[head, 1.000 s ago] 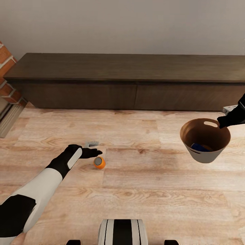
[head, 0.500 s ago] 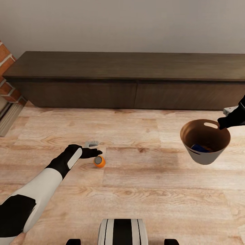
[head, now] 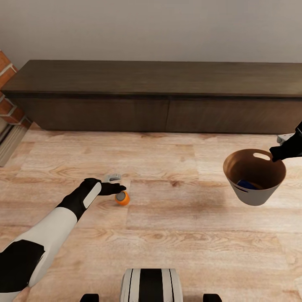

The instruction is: Put the three can of soda from the living room inside the tash can in the kitchen.

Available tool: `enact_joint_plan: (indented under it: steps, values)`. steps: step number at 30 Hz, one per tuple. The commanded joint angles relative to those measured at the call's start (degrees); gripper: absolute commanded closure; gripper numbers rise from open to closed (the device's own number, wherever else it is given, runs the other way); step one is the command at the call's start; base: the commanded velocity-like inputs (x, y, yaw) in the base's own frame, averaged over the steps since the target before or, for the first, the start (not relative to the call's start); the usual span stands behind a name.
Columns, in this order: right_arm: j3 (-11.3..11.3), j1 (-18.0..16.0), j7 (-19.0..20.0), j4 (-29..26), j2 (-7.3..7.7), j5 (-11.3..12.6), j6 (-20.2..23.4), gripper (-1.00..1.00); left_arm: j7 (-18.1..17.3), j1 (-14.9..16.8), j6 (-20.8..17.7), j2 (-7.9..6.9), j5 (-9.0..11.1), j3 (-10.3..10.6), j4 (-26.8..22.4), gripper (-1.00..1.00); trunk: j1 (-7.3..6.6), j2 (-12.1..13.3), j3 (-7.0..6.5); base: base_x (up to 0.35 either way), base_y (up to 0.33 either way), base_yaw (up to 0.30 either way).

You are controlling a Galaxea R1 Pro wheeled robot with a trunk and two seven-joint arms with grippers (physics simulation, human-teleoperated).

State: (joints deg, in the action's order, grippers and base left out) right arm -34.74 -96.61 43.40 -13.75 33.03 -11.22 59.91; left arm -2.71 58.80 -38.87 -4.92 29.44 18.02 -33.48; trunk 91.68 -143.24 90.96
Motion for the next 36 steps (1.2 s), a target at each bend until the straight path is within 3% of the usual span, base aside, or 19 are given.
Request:
enact_joint_plan:
  steps: [1,9,17,21,25,29,36]
  values:
    - [-0.06,-0.03,0.2,0.03,0.01,-0.03,0.09,1.0,-0.06,0.0,0.01,0.0,0.0,0.0,0.0,-1.0,-0.01,0.0,0.04,0.0,0.0,0.0]
    - [-0.06,0.0,0.2,0.04,0.02,-0.04,0.09,1.0,-0.08,0.0,0.02,0.0,0.0,0.0,0.0,-1.0,-0.01,0.0,0.13,0.0,0.0,0.0]
    - [-0.1,-0.06,0.2,-0.06,0.24,-0.1,0.09,1.0,0.13,0.0,-0.03,0.05,0.0,0.0,0.01,-1.0,0.17,-0.1,2.09,0.0,0.0,0.0]
    - [-0.03,-1.73,0.24,-0.02,-0.05,-3.2,0.09,1.0,-0.04,0.0,0.01,0.08,0.0,0.0,0.0,-1.0,0.17,-0.1,2.25,0.0,0.0,0.0]
    - [-0.02,-3.16,0.25,0.04,-0.27,-4.82,0.09,1.0,-0.1,0.0,0.02,0.09,0.0,0.0,0.0,-1.0,0.17,-0.1,2.29,0.0,0.0,0.0]
    - [-0.05,-3.8,0.26,0.1,-0.31,-5.14,0.09,1.0,-0.13,0.0,0.02,0.09,0.0,0.04,0.03,-1.0,0.17,-0.1,2.3,0.0,0.0,0.0]
    - [-0.06,-4.08,0.21,0.09,-0.18,-5.29,0.09,1.0,0.12,0.0,0.02,0.93,-0.06,0.08,0.12,-1.0,0.33,-0.18,3.63,0.0,0.0,0.0]
